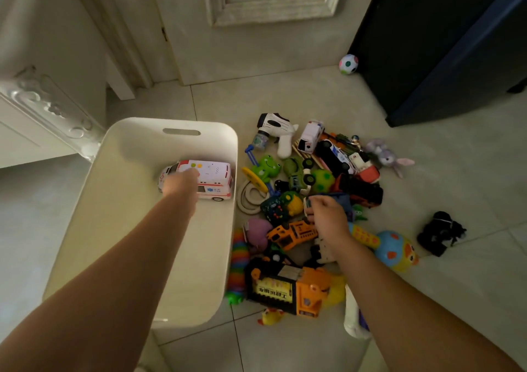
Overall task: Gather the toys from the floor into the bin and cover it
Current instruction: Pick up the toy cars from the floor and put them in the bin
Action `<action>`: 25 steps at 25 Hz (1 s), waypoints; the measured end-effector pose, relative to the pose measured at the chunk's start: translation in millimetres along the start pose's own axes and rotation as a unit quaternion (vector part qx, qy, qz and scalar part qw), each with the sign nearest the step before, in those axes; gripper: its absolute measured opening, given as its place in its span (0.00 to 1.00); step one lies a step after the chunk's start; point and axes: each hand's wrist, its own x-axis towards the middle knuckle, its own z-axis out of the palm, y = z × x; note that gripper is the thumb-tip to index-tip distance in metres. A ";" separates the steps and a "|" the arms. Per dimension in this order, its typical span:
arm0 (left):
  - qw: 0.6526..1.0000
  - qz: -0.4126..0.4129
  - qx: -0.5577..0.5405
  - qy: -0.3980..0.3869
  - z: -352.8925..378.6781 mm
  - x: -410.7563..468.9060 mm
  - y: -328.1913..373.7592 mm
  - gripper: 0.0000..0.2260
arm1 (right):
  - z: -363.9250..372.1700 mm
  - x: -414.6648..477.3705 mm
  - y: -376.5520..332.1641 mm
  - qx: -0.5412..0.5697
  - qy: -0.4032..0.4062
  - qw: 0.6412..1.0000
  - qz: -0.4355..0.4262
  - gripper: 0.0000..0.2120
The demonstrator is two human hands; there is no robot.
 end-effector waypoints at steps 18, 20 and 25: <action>0.568 0.378 0.643 -0.349 25.9 -152.6 -101.3 0.53 | -59.0 -70.3 40.6 -0.131 -0.227 0.964 -0.050 0.20; 0.576 0.411 0.634 -0.312 25.0 -156.1 -100.6 0.55 | -70.9 -67.2 25.1 -0.056 -0.245 0.968 -0.019 0.15; 0.733 0.404 0.473 -0.275 31.2 -171.0 -49.4 0.47 | -72.7 -49.1 -2.5 0.187 -0.235 0.954 0.014 0.30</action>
